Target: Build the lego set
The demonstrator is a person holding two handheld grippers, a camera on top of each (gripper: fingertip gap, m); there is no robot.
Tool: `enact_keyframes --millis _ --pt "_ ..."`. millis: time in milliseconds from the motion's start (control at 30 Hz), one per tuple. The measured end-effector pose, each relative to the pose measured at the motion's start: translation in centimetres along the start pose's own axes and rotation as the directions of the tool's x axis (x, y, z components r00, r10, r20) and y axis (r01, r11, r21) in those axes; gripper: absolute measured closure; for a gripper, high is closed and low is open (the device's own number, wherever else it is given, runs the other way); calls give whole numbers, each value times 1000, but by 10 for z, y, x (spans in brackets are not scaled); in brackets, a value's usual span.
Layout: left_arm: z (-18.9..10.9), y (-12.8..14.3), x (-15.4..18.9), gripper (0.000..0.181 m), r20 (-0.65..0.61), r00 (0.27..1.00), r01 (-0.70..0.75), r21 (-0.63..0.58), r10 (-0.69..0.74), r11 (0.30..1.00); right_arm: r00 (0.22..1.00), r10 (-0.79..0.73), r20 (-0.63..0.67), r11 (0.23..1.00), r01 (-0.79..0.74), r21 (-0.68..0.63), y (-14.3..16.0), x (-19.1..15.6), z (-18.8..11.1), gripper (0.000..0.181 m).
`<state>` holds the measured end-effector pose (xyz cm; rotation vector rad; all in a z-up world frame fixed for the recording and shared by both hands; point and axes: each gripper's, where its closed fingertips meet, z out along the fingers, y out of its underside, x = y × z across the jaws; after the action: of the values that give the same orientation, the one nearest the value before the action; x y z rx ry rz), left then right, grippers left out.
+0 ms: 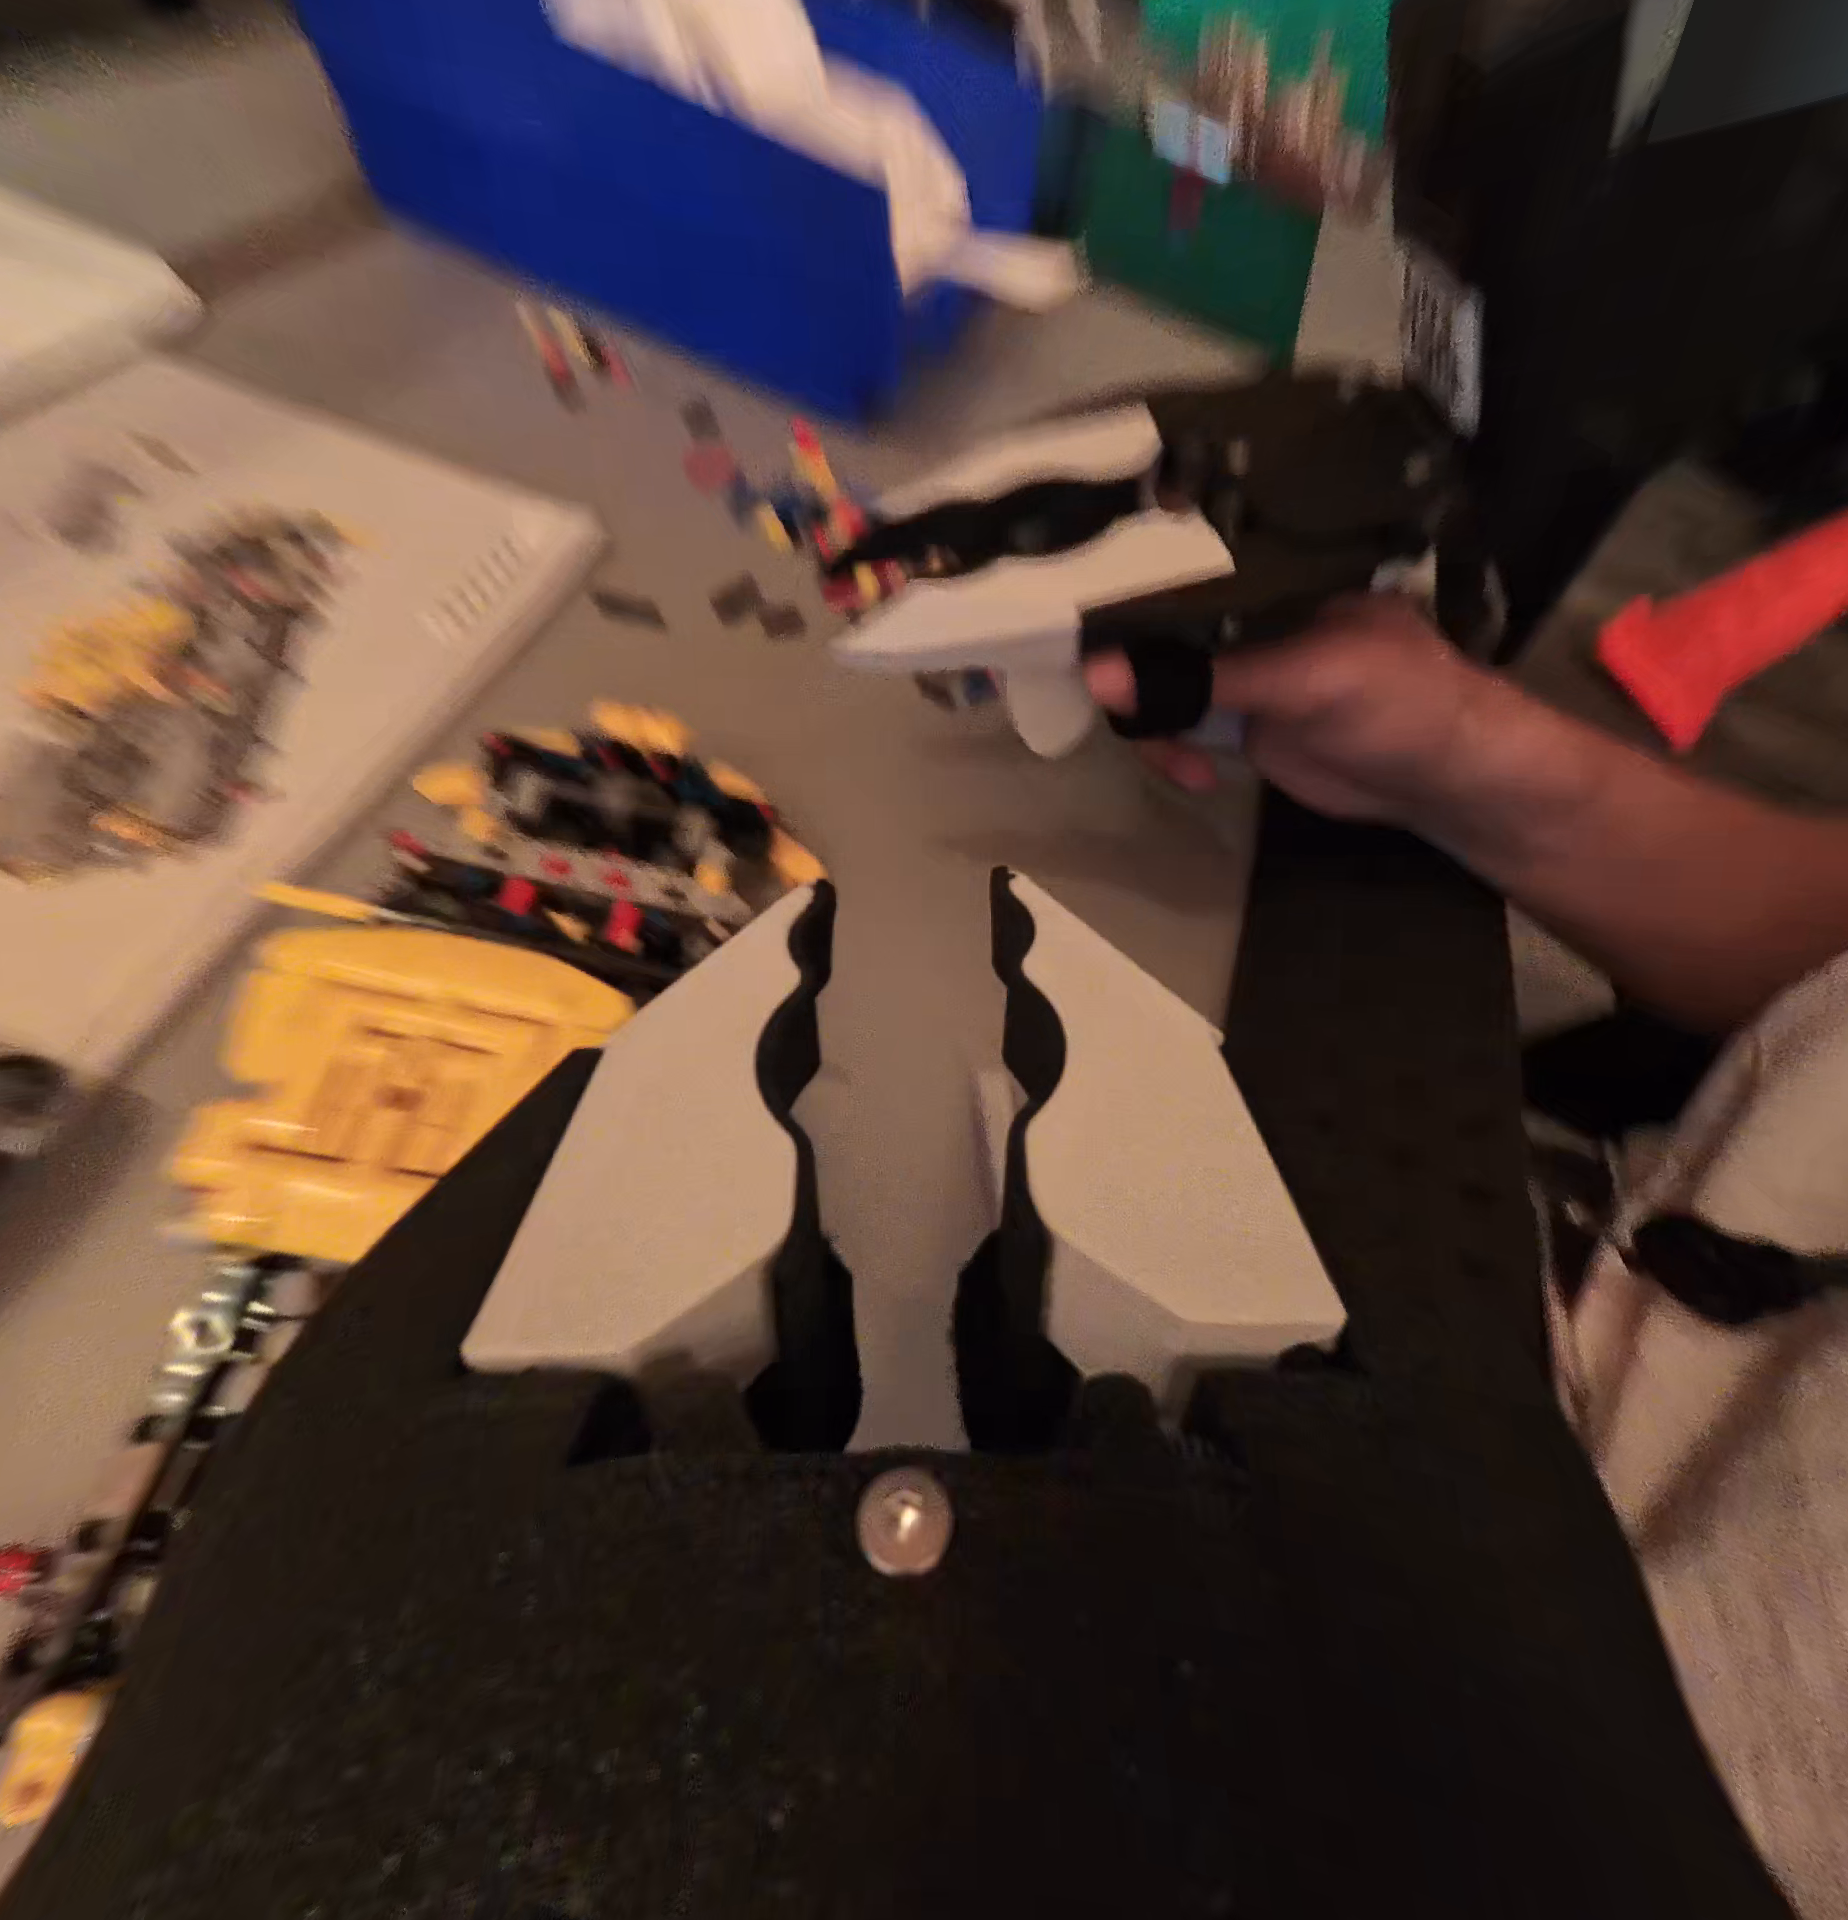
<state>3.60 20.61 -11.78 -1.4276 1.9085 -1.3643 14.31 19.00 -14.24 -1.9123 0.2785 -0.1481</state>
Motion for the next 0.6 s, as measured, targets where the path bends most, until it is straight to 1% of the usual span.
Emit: enact_keyframes --millis 67,133,167,233,300,367,400,433,533,600 --pt "-20 -27 -24 151 61 998 -4 194 -8 981 996 -20 -90 999 16 -36 0 40 -16 148" --pt "-41 -42 -46 151 135 991 -23 323 -23 946 984 -51 -171 994 32 -108 7 85 -37 147" --pt "-50 -47 -52 151 147 988 -21 380 -38 925 974 -73 -215 988 42 -148 12 108 -49 147" --pt "-60 -50 -57 151 118 990 17 458 -80 889 956 -100 -275 979 45 -201 21 143 -75 148" --pt "-62 -47 -59 152 74 992 59 476 -106 877 950 -102 -296 966 23 -258 32 163 -98 148" --pt "-65 -47 -49 152 -47 992 126 482 -118 867 962 -81 -260 954 -1 -301 46 162 -113 150" --pt "-65 -46 -45 151 -98 987 158 472 -127 867 973 -61 -223 947 -14 -320 54 154 -118 151" --pt "-62 -43 -44 152 -122 983 176 455 -134 873 983 -33 -179 940 -30 -339 62 142 -120 151" --pt "-52 -34 -44 151 -88 989 148 406 -122 902 996 -9 -90 922 -26 -385 80 105 -119 150" --pt "-48 -31 -42 151 -73 991 128 389 -108 912 997 -17 -79 922 -15 -388 84 90 -115 152"
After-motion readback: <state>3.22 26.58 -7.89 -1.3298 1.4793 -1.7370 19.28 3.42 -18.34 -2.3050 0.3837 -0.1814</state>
